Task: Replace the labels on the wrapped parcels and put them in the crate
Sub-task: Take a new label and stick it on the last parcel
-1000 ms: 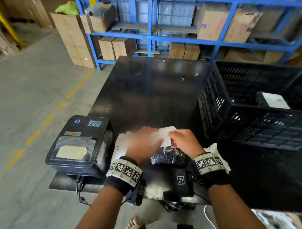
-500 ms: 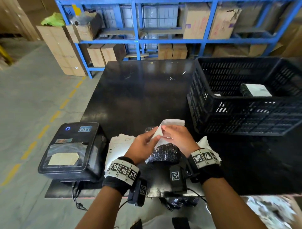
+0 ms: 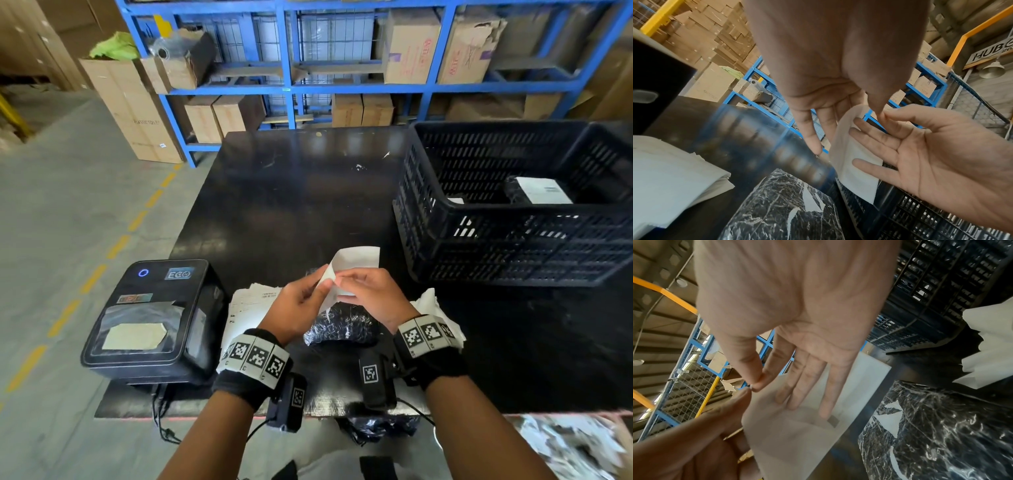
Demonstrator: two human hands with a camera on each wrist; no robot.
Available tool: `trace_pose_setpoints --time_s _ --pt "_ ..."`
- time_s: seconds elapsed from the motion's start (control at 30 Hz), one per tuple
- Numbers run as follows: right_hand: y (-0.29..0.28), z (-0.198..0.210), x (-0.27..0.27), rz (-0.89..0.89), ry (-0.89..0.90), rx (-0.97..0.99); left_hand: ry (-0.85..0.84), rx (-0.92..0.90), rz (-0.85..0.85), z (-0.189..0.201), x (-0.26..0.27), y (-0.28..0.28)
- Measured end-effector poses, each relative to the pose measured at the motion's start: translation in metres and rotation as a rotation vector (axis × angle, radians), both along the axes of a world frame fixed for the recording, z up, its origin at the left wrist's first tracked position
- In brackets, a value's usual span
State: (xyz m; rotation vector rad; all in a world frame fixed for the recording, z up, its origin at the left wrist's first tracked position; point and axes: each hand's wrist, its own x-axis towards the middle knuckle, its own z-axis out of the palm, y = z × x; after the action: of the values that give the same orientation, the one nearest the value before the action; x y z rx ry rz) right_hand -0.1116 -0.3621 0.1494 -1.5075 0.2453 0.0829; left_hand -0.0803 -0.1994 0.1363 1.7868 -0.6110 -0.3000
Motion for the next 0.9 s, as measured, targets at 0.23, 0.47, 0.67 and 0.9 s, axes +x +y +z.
trace_pose_setpoints --time_s 0.23,0.47,0.67,0.9 --pt "-0.006 -0.001 0.003 -0.012 -0.096 -0.211 -0.123 0.016 0.212 0.003 0.008 -0.002" --pt "-0.007 0.003 0.007 0.03 -0.185 -0.274 -0.117 0.018 0.198 0.013 0.014 -0.004" --pt "-0.008 0.0 0.009 -0.015 -0.214 -0.268 0.025 -0.029 0.218 0.019 0.022 -0.003" --pt "-0.037 -0.01 -0.003 -0.192 -0.039 -0.178 0.154 -0.085 0.319 0.032 0.038 0.009"
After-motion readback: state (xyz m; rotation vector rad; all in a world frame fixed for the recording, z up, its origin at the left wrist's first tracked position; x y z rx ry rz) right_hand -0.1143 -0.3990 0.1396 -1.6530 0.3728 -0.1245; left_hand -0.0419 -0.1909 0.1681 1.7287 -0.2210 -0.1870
